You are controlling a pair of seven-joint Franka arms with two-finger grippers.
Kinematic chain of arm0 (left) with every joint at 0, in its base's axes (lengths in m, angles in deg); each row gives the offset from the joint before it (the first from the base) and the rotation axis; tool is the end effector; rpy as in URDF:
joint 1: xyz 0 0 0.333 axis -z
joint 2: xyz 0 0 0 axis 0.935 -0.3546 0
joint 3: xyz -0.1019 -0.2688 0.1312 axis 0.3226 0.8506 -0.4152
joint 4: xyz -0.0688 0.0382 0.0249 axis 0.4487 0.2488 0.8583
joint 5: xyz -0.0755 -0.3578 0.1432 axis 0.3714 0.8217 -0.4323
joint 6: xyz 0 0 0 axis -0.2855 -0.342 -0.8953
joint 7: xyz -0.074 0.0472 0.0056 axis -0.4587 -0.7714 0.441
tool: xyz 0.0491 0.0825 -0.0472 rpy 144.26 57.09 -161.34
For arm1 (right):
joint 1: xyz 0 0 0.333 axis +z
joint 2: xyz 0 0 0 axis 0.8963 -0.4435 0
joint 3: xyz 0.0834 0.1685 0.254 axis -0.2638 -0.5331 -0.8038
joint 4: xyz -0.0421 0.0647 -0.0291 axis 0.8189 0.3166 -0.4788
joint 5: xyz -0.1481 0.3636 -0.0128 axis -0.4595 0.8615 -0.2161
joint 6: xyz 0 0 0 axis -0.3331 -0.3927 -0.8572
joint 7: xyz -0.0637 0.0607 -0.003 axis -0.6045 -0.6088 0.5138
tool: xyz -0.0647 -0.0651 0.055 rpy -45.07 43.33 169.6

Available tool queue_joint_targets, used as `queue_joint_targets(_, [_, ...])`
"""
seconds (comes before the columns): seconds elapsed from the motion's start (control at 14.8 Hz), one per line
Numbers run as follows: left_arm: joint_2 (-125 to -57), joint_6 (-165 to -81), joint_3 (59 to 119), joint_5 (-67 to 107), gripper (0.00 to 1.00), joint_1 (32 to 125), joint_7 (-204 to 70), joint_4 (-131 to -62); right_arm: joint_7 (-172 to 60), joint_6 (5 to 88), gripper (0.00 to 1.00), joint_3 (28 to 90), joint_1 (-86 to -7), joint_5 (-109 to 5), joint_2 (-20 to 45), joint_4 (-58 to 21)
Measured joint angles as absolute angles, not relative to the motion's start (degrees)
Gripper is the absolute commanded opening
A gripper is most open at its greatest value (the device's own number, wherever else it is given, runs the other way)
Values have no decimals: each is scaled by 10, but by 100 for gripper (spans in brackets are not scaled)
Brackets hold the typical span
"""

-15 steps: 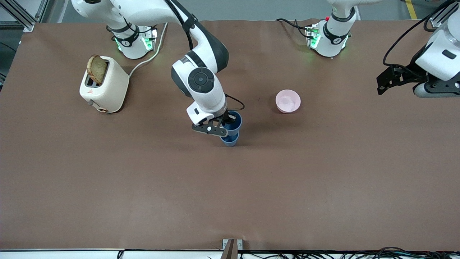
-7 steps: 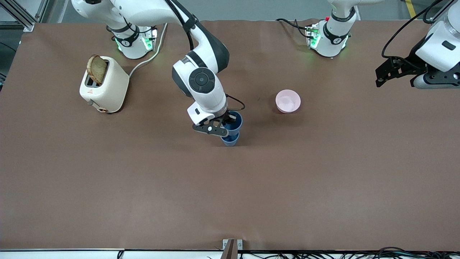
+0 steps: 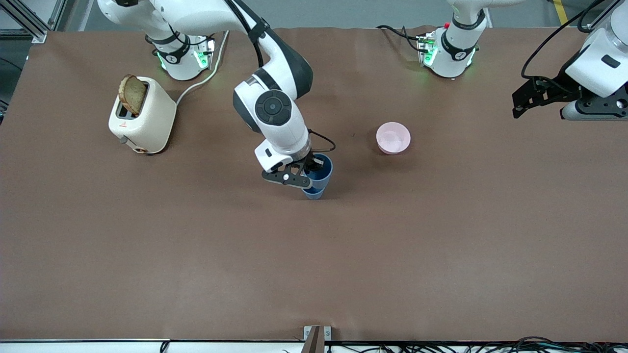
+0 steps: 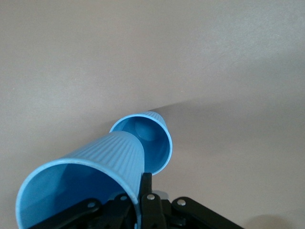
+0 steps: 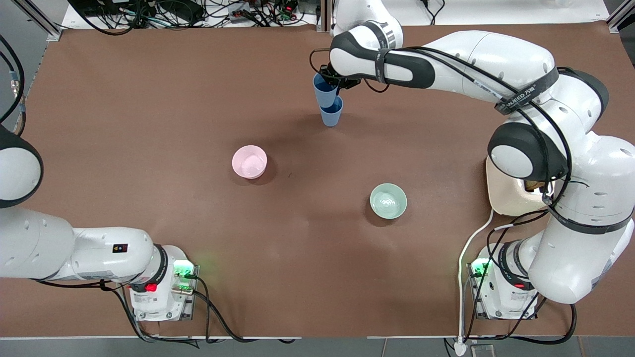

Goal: Stack blue cups with both arms
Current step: 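Push the held cup down into the standing cup with the right gripper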

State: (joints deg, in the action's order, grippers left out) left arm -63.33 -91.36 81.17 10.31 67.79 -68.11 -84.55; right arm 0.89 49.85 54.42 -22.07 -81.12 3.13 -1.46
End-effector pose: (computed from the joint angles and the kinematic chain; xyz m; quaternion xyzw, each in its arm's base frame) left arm 0.5285 -0.0853 0.6546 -0.9994 0.0330 0.0013 0.0096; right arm 0.5390 0.4771 0.3605 -0.9898 0.1257 0.0214 0.0630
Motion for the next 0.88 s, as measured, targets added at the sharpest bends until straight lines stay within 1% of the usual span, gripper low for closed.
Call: queue_joint_targets(0.88, [-629, -913, 812, 103, 100, 678, -689, -846, 8, 488, 3, 544, -218, -813, 23, -15])
